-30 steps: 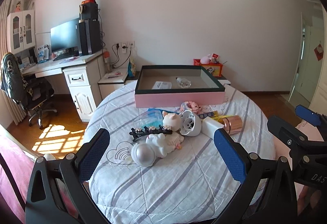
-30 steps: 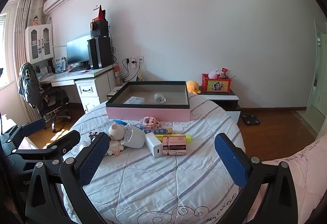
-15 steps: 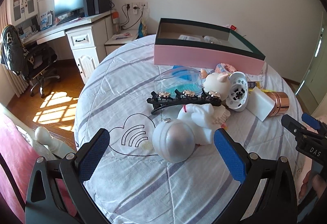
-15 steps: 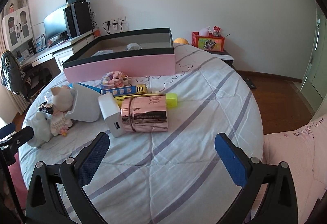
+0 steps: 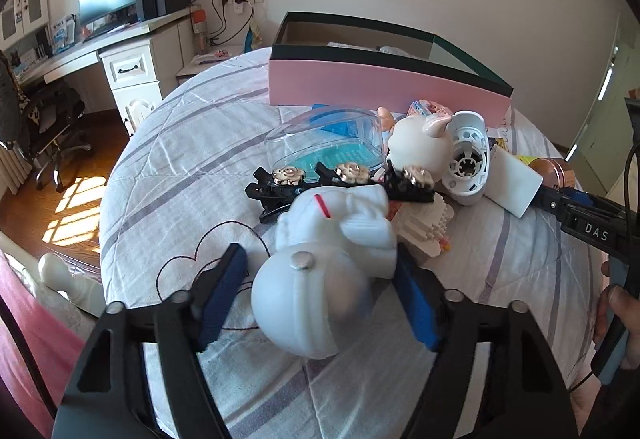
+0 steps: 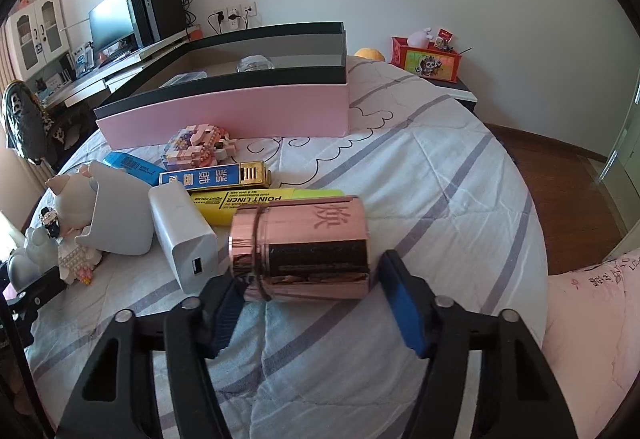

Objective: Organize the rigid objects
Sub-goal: 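Grasp the white figurine with the left gripper while the right grasps the rose-gold canister, then lower the figurine and canister into the pink box and open both grippers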

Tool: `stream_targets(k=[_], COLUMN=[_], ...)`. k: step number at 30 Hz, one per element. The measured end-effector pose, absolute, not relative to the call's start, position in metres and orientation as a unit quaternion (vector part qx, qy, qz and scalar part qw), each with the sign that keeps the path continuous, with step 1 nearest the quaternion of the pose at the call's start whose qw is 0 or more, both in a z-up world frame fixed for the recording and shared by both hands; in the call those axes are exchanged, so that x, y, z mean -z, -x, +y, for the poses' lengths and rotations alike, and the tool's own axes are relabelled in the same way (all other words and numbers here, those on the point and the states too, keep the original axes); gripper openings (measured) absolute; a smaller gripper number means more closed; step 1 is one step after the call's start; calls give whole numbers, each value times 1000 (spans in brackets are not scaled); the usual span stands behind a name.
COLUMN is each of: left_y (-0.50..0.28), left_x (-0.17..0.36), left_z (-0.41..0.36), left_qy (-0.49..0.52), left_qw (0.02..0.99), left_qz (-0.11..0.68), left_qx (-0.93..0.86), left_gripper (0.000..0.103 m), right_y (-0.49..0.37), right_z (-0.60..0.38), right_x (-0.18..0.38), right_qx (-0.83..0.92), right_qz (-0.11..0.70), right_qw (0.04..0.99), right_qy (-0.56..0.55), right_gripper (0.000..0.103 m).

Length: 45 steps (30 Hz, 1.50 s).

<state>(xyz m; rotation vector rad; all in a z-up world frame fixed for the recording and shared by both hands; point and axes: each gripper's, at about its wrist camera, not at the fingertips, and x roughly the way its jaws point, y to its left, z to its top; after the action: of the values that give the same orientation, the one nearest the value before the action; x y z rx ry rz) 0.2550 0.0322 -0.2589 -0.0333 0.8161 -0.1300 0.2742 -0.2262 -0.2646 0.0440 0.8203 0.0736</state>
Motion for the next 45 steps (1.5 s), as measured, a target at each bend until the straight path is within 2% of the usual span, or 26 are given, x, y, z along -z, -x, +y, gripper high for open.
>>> stream_targets(k=[1, 10, 17, 23, 33, 45], left_y=[-254, -244, -230, -221, -198, -196], left_x=[258, 249, 230, 204, 141, 108], left_z=[33, 34, 38, 30, -3, -20], left_qy=[16, 24, 35, 32, 13, -21], left_qw=[916, 919, 929, 942, 967, 978], left_qz=[396, 386, 360, 326, 243, 200], left_qx=[66, 79, 80, 71, 77, 61], left_gripper=[57, 57, 57, 57, 57, 57], right_y=[-276, -291, -270, -232, -191, -179], right_z=[-227, -235, -239, -224, -176, -166], right_x=[264, 263, 253, 221, 160, 126], right_qx=[-39, -55, -67, -109, -162, -154], right_qz=[399, 404, 373, 312, 231, 193], right_qw=[916, 913, 924, 941, 959, 969], right_qy=[-22, -34, -55, -71, -33, -10], right_gripper=[55, 55, 55, 55, 55, 55])
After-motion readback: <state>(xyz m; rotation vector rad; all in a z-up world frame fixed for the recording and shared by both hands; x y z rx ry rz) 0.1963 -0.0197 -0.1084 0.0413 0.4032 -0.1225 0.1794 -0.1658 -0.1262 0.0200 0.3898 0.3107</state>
